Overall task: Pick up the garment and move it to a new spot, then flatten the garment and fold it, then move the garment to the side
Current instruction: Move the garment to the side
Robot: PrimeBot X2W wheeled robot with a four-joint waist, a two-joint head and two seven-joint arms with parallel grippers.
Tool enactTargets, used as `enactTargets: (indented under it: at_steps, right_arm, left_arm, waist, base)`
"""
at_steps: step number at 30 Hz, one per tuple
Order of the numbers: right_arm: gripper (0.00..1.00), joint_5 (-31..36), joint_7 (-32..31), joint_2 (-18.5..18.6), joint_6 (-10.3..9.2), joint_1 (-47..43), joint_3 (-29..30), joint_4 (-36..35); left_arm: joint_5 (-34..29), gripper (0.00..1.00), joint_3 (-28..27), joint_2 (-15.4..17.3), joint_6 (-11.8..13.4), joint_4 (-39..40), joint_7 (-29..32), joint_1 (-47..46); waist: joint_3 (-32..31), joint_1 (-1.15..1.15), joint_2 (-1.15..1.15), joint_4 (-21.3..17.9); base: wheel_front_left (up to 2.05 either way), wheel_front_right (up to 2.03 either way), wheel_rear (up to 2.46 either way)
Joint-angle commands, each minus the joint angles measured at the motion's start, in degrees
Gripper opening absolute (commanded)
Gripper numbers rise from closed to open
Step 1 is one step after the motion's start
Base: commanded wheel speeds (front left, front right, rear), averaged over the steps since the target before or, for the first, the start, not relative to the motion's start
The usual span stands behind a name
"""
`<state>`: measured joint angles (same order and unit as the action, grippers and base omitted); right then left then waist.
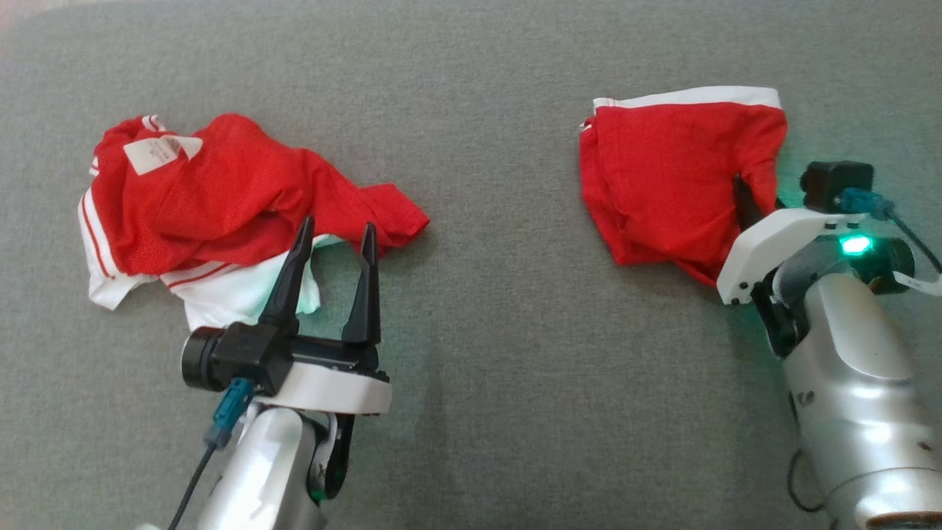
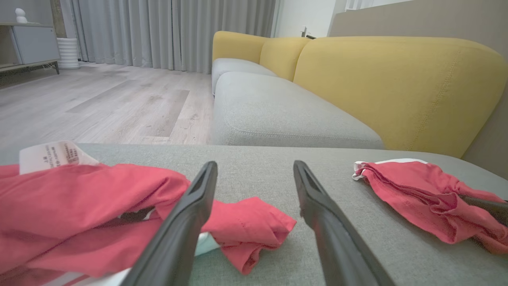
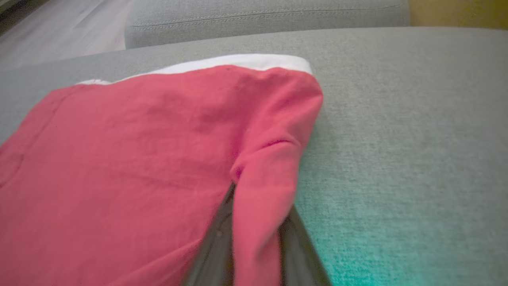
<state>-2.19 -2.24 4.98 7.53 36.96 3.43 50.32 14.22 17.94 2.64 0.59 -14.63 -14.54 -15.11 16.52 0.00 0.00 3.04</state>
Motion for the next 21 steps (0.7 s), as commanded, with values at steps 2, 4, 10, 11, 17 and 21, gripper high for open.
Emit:
enactTargets:
  at_steps: [2,4,10,11,17,21]
  right_arm:
    - [0.0,1.25,0.69,1.7,-0.04,0.64,-2.99,-0.58]
    - [0.0,1.52,0.98,4.05,-0.04,1.21,-4.98,-0.79]
    - [0.0,0.06,0.39,13.96,-0.04,1.71,-13.22,-2.41]
    - [0.0,-0.51,0.34,15.91,-0.04,1.65,-14.53,-2.66]
    - [0.0,-2.44,1.62,28.45,-0.04,1.23,-17.68,-0.28]
    - [0.0,-0.8,3.44,32.4,-0.04,2.91,-14.85,2.3]
  left_arm:
    - [0.46,1.0,-2.11,0.24,0.46,1.68,-0.46,-1.45]
    - [0.56,1.0,-2.24,0.24,0.45,1.83,-0.46,-1.22]
    - [0.75,1.0,-2.2,0.24,0.56,2.3,-0.46,-0.73]
    - [0.75,1.0,-2.23,0.24,0.54,2.42,-0.46,-0.7]
    - [0.39,1.0,-2.2,0.24,0.16,3.06,-0.46,-1.6]
    - [0.03,1.0,-2.77,0.24,0.0,3.4,-0.46,-1.98]
  waist:
    - [-0.65,0.0,0.0,-0.62]
    - [-1.07,0.0,0.0,-1.1]
    - [-1.44,0.0,0.0,-1.84]
    - [-1.35,0.0,0.0,-1.89]
    - [0.3,0.0,0.0,-0.98]
    - [1.26,0.0,0.0,-0.38]
  base:
    - [0.0,0.0,0.0]
    - [0.0,0.0,0.0]
    - [0.0,0.0,0.0]
    - [0.0,0.0,0.0]
    - [0.0,0.0,0.0]
    - [0.0,0.0,0.0]
